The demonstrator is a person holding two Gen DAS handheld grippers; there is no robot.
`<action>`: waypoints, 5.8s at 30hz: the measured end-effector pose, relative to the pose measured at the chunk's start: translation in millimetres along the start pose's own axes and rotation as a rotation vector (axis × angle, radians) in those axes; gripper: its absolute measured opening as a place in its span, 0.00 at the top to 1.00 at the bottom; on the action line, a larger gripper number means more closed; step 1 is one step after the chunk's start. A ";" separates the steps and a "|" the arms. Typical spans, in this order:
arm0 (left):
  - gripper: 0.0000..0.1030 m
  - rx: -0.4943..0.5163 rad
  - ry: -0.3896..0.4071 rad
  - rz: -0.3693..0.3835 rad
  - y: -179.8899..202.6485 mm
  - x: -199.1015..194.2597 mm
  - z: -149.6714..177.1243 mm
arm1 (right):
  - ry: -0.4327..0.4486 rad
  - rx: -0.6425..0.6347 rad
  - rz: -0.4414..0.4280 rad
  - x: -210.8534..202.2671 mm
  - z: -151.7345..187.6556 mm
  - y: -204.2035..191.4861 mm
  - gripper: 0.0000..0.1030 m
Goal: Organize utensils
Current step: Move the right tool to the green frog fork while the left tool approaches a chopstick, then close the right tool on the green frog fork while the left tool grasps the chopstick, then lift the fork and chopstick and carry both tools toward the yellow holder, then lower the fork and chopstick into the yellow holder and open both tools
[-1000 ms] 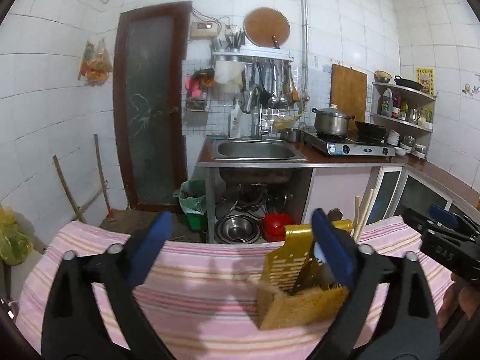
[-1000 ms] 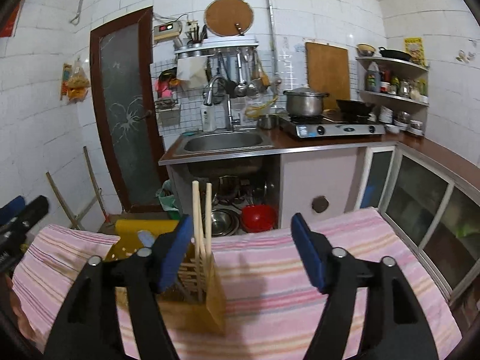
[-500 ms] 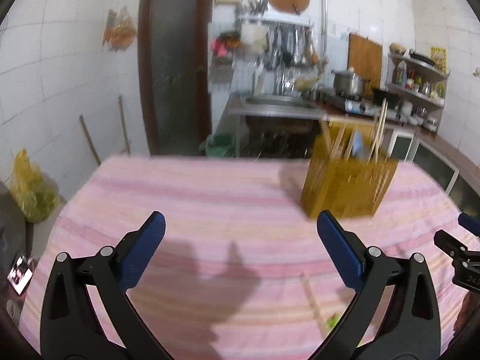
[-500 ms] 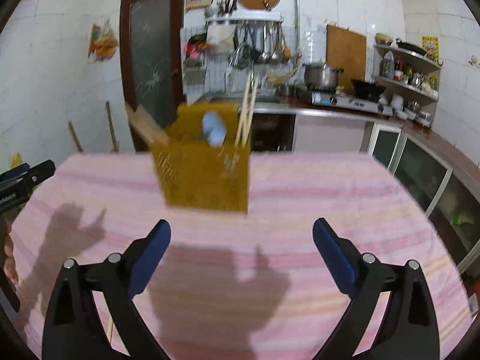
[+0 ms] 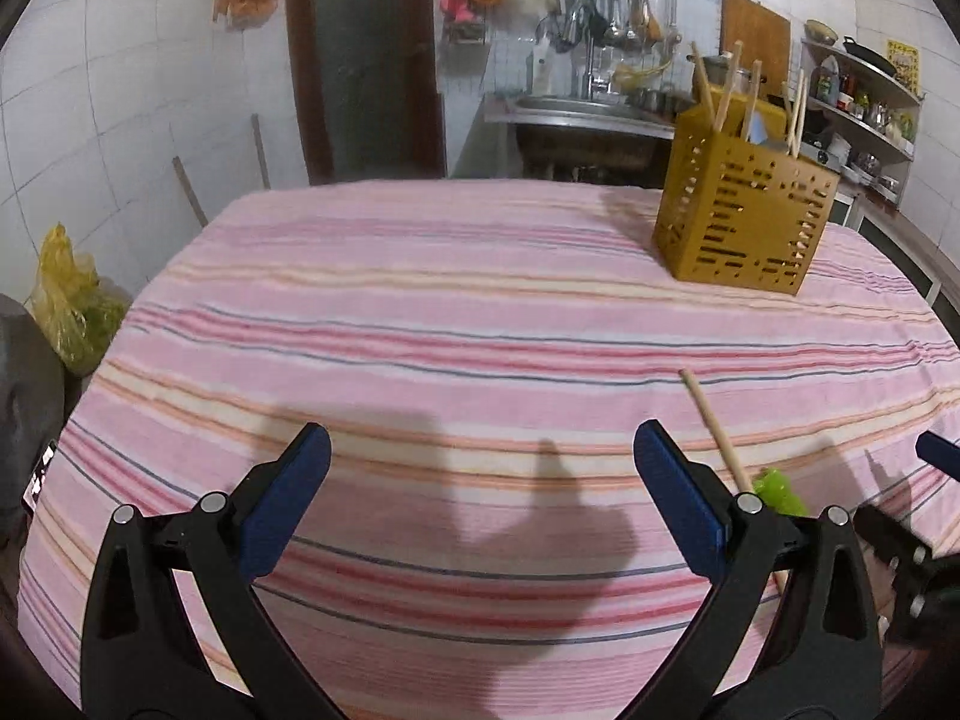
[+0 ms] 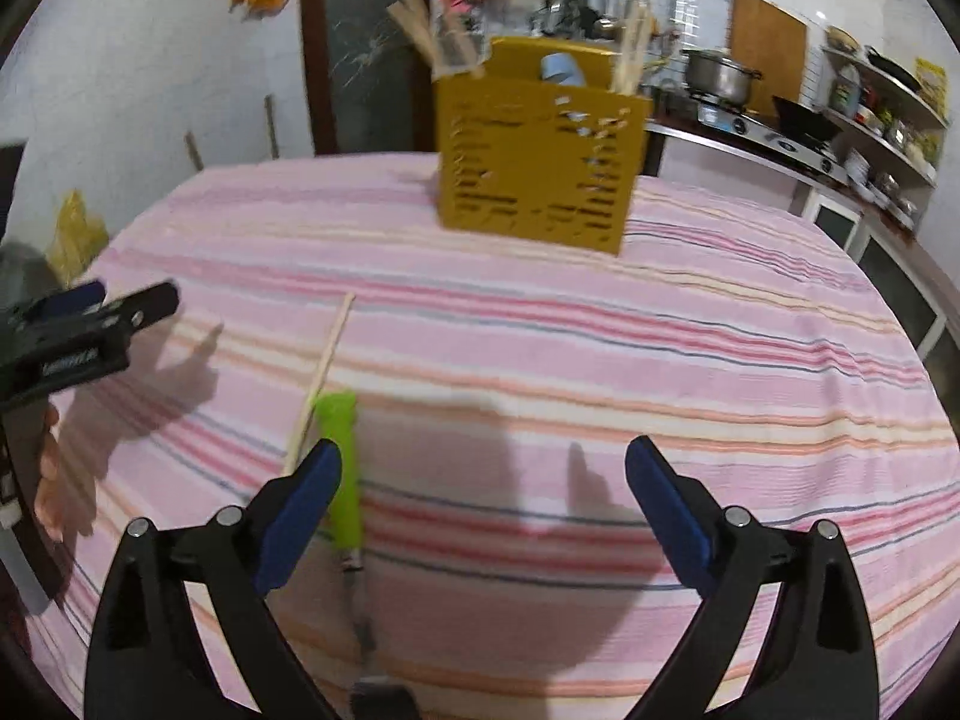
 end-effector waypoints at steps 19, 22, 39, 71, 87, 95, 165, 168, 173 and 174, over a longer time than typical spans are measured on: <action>0.05 0.000 -0.069 0.024 16.0 17.7 -1.2 | -0.153 -0.025 -0.097 36.9 -9.8 -25.4 0.85; 0.05 0.006 -0.072 0.038 28.0 18.9 -5.3 | -0.150 -0.007 -0.113 36.5 -9.9 -20.2 0.85; 0.20 0.011 -0.141 0.135 92.7 47.7 -23.6 | -0.069 0.173 0.082 40.1 -31.4 72.6 0.85; 0.93 0.045 -0.225 0.188 123.3 69.5 -37.4 | -0.095 0.298 0.023 63.7 -54.1 96.9 0.84; 0.94 0.078 0.080 0.163 110.1 -29.2 -64.0 | 0.193 0.296 -0.006 -26.0 -65.0 89.0 0.84; 0.94 0.077 0.228 0.154 99.3 -85.0 -61.3 | 0.331 0.243 0.015 -74.1 -55.0 73.1 0.84; 0.96 0.034 0.712 0.218 112.9 -168.3 -258.9 | 0.666 0.106 0.022 -123.9 -231.0 79.9 0.85; 0.96 0.026 0.718 0.208 123.0 -144.7 -279.7 | 0.664 0.114 0.007 -109.5 -246.8 83.5 0.85; 0.96 0.036 0.699 0.187 135.2 -90.6 -295.3 | 0.637 0.120 -0.013 -70.9 -264.1 89.8 0.85; 0.96 0.039 0.689 0.179 137.6 -78.4 -296.0 | 0.628 0.122 -0.018 -60.5 -264.9 90.8 0.85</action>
Point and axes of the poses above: each gripper's, at about its wrist camera, not at the fingertips, and x roughly the way its jaws point, y to its right, z to its underside, the point moved 3 cm from there along x, roughly the way its jaws point, and after that the axes turned 7 degrees about x, right-handed, at the moved point
